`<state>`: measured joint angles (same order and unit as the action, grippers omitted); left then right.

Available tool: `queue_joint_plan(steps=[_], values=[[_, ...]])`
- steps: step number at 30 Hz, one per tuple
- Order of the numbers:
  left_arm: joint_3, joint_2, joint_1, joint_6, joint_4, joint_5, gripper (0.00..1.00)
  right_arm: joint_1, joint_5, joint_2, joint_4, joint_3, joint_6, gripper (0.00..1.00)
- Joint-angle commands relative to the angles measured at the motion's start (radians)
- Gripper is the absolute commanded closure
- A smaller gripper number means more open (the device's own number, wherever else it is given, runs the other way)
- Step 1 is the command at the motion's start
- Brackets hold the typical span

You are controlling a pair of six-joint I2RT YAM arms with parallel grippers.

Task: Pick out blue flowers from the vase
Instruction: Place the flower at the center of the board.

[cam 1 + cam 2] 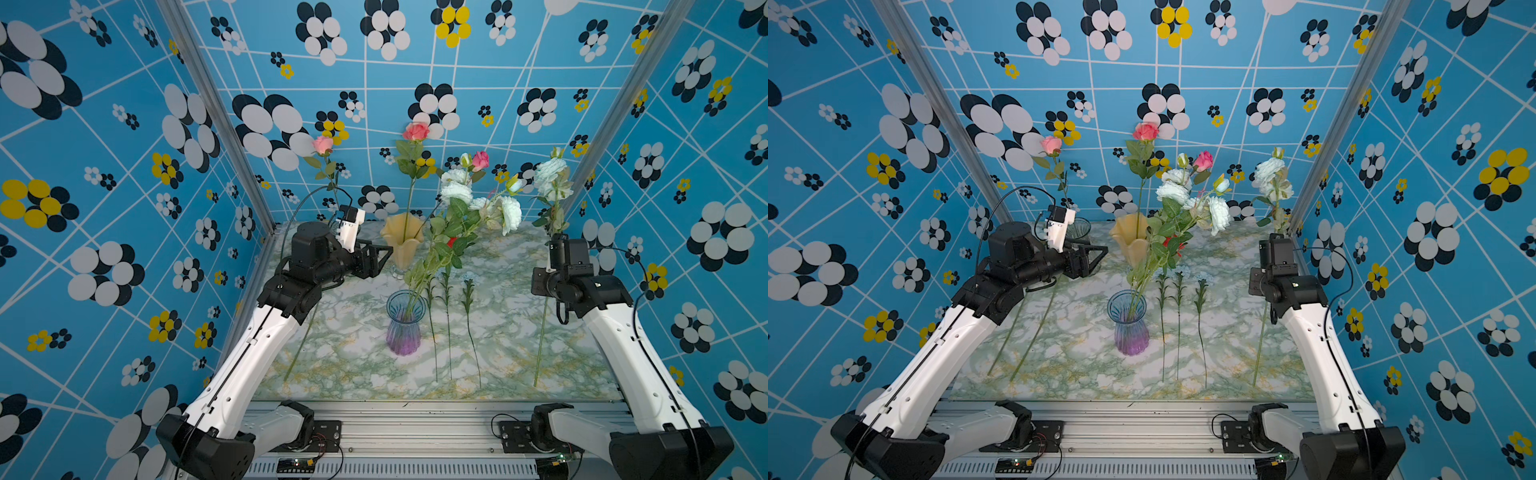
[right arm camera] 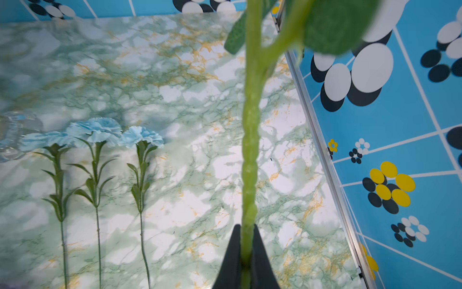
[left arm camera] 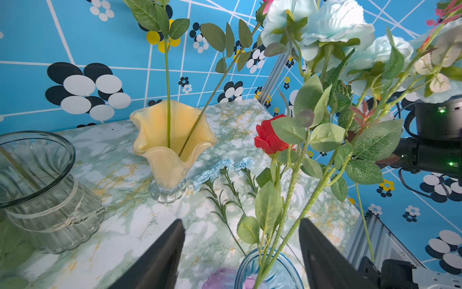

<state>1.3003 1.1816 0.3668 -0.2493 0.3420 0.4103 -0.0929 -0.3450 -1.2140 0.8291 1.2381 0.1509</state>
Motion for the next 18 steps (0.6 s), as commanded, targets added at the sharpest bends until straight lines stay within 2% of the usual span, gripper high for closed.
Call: queue_joint_plan(steps=[1,3,5,9,13,18], values=[[-0.031,-0.074,-0.010,0.070,0.023,-0.106,0.28,0.005,0.026,-0.066,-0.052,-0.016,0.044,1.00],[-0.103,-0.167,-0.013,0.073,-0.048,-0.197,0.28,0.005,0.028,-0.123,-0.042,-0.010,0.054,1.00],[-0.158,-0.245,-0.031,0.070,-0.094,-0.232,0.29,0.005,0.015,-0.181,-0.058,-0.018,0.055,1.00],[-0.234,-0.345,-0.051,0.062,-0.199,-0.164,0.29,0.000,-0.020,-0.305,-0.088,-0.015,0.041,1.00],[-0.250,-0.347,-0.054,0.048,-0.241,-0.134,0.27,-0.014,-0.105,-0.410,-0.086,-0.002,0.013,1.00],[-0.239,-0.308,-0.055,0.046,-0.232,-0.134,0.23,-0.014,-0.158,-0.453,-0.123,-0.040,-0.007,1.00]])
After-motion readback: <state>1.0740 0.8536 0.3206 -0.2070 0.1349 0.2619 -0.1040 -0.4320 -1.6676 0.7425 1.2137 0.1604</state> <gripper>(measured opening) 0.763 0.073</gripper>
